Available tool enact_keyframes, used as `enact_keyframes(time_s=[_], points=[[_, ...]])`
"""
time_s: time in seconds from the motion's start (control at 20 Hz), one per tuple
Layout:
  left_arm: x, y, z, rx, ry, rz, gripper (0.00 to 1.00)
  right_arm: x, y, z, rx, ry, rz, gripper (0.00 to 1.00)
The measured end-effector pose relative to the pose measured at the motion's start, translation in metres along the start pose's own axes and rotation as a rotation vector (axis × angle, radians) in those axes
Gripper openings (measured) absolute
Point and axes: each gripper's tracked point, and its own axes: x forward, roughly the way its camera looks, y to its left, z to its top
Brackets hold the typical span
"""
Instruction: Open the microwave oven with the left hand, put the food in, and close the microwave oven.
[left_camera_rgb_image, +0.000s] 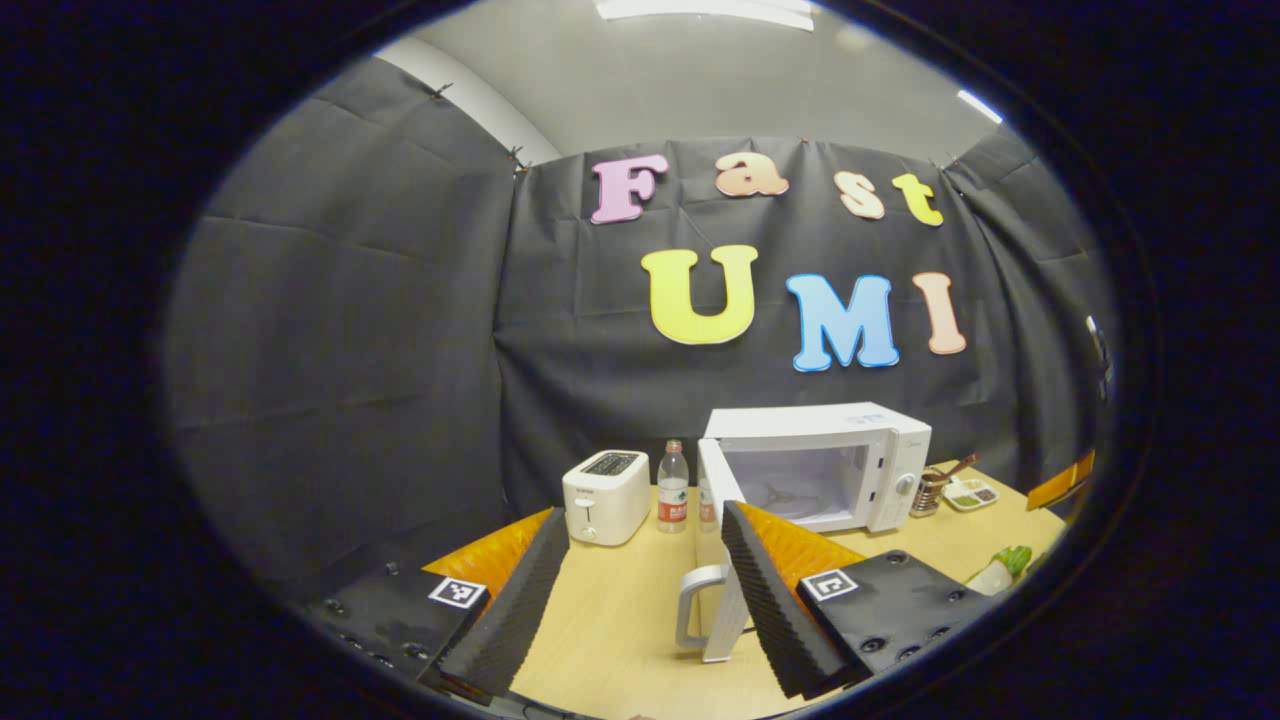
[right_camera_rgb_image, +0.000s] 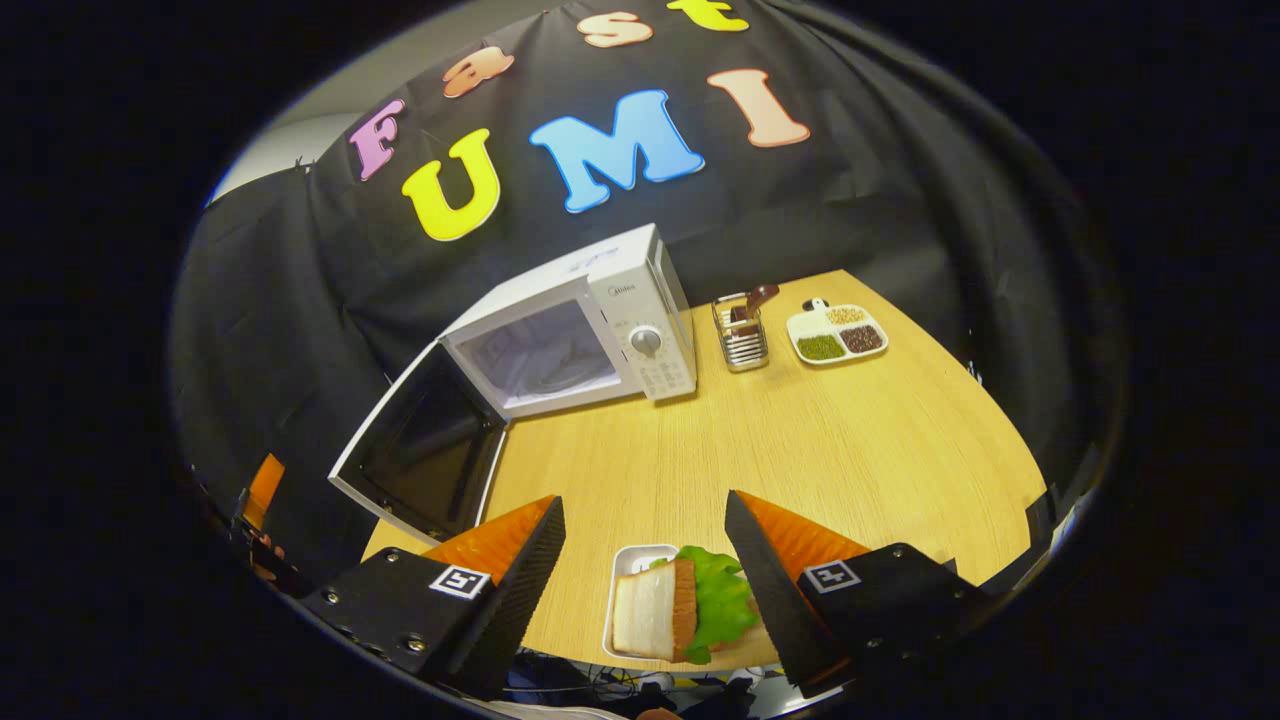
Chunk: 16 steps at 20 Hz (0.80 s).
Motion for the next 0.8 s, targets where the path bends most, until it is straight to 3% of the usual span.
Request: enact_keyframes(time_s=[0.3, 0.7, 0.8], points=[[-0.022, -0.021, 0.023, 0.039, -0.027, 0.025, 0.96, 0.019, -0.034, -0.05, 0.057, 0.201, 0.008, 0.98], [-0.043, -0.033, 0.011, 0.062, 0.031, 0.081, 1.0, 0.029, -0.032, -0.109, 0.172, 0.403, 0.119, 0.96], [-0.048, -0.035, 0.014, 0.05, 0.028, 0.093, 1.0, 0.028, -0.028, -0.117, 0.215, 0.449, 0.155, 0.84]])
